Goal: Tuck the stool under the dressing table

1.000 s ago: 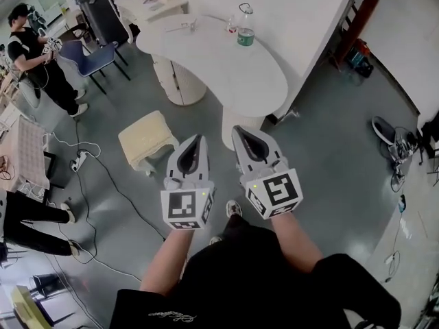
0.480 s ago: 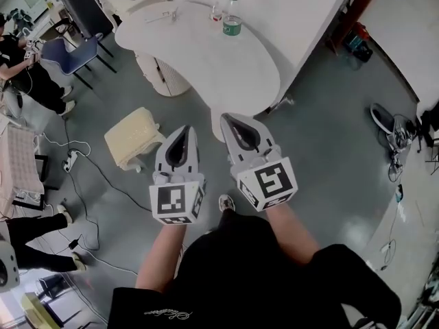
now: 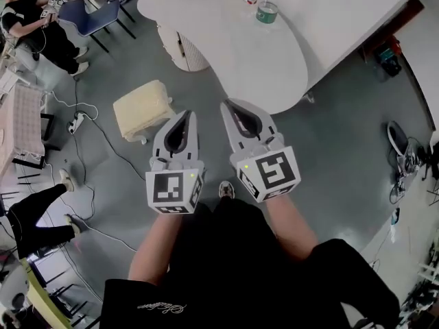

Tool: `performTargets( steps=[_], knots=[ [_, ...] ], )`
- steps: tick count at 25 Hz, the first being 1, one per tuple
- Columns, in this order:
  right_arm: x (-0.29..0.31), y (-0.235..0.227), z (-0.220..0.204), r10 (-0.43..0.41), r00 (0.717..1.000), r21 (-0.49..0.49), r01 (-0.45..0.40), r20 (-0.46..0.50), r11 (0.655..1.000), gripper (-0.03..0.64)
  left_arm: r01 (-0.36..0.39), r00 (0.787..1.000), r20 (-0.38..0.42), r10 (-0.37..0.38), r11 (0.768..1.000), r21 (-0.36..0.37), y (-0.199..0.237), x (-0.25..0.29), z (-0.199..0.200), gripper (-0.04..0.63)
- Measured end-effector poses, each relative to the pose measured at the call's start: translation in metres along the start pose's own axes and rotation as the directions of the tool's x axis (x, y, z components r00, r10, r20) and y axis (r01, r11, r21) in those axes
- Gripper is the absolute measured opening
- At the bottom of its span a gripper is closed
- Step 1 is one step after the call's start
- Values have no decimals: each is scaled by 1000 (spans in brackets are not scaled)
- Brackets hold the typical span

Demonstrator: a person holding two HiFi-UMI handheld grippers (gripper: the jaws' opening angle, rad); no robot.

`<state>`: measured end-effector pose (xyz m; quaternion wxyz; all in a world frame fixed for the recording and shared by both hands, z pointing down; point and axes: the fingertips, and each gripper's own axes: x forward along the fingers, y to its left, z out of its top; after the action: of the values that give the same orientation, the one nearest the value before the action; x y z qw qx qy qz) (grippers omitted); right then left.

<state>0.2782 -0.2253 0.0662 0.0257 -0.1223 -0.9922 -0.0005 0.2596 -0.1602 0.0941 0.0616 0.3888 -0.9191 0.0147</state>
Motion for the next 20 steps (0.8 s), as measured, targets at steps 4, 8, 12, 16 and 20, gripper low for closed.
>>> performTargets(
  steps=[4,8,12,16,20],
  knots=[
    [28,17,-16,67,997,14,-67,-24,998,6,-63,998,-25,63,998,-23,33,-4,-12,5],
    [58,40,-24,102,994,19,-101,-42,995,6,-96,995,-27,95,995,-29,66,-13,-17,5],
    [86,72,-28,150,986,13,-149,-74,989,6,-128,991,-40,127,992,-22,105,-26,-22,5],
    [116,109,-30,181,980,13,-180,-83,984,6,-156,987,-43,155,987,-24,148,-43,-26,5],
    [148,143,-31,197,975,13,-197,-99,980,6,-176,984,-40,174,984,-39,192,-56,-28,5]
  ],
)
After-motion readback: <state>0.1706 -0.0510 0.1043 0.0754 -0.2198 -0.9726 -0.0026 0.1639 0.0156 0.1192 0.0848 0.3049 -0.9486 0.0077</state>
